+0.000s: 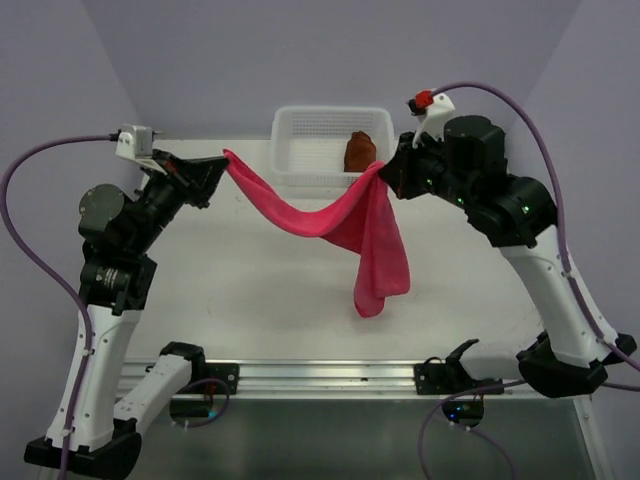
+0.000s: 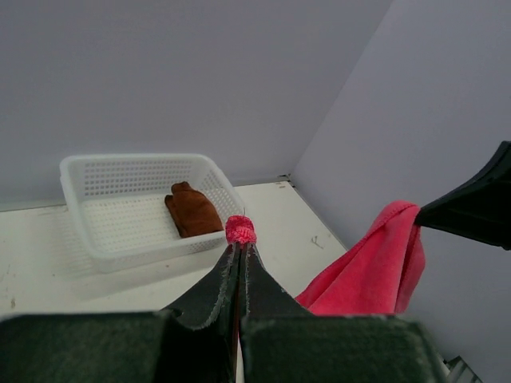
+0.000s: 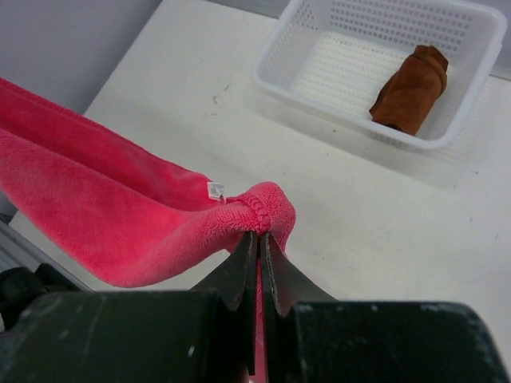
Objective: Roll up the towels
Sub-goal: Flatten the towel
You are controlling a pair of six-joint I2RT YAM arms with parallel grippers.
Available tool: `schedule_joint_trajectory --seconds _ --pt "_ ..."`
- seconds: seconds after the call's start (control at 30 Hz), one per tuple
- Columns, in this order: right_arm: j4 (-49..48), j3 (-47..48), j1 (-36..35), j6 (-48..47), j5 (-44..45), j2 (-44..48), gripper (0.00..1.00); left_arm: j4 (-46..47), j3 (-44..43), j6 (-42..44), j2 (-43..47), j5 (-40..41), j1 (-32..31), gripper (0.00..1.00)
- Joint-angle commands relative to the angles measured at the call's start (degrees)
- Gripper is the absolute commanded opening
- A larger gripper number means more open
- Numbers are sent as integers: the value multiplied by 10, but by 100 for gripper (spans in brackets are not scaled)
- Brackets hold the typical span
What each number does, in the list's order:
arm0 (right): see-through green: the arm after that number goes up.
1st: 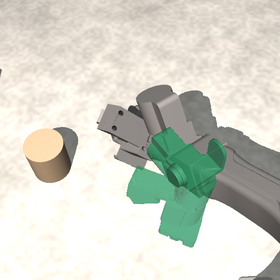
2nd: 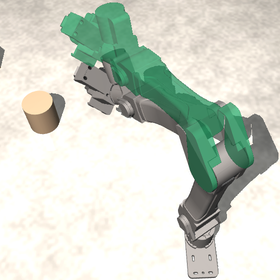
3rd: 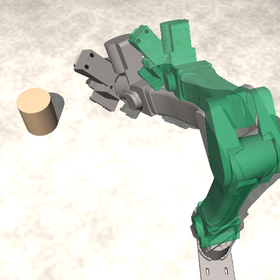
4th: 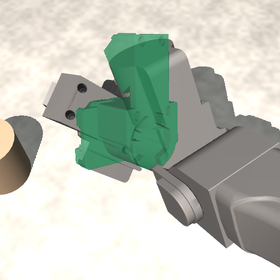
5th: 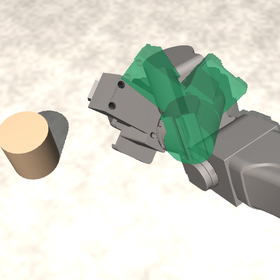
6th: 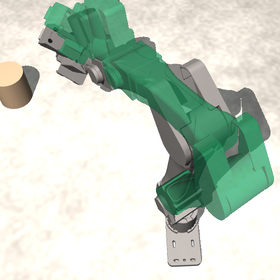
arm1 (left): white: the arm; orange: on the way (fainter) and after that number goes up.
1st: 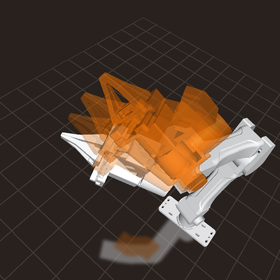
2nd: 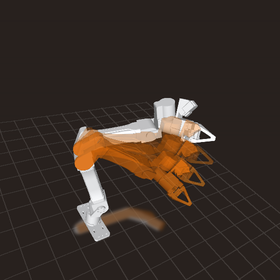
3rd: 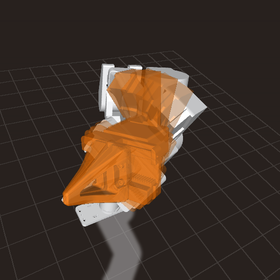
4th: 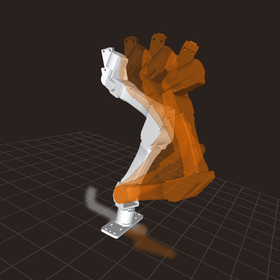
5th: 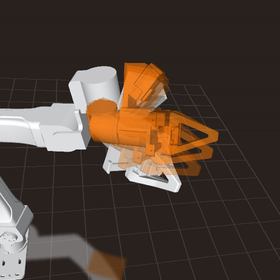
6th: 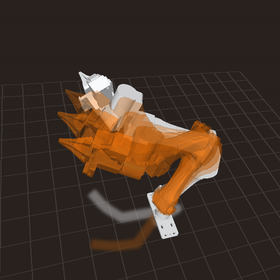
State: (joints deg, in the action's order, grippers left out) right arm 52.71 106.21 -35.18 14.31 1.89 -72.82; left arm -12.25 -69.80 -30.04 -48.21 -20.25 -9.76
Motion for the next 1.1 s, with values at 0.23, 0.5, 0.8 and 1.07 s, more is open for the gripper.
schedule_joint_trajectory --seconds 0.23,0.5,0.8,1.07 --pt "-107 -106 44 -17 -65 -197 0 -22 93 -9 -50 95 3 0" --pt "-87 14 55 1 -2 -293 59 -73 97 -4 -108 240 3 0" --pt "-142 -356 -17 204 70 -34 35 -58 117 13 -127 265 2 0" --pt "-164 -540 -139 401 108 81 37 -71 128 28 -138 323 2 0"
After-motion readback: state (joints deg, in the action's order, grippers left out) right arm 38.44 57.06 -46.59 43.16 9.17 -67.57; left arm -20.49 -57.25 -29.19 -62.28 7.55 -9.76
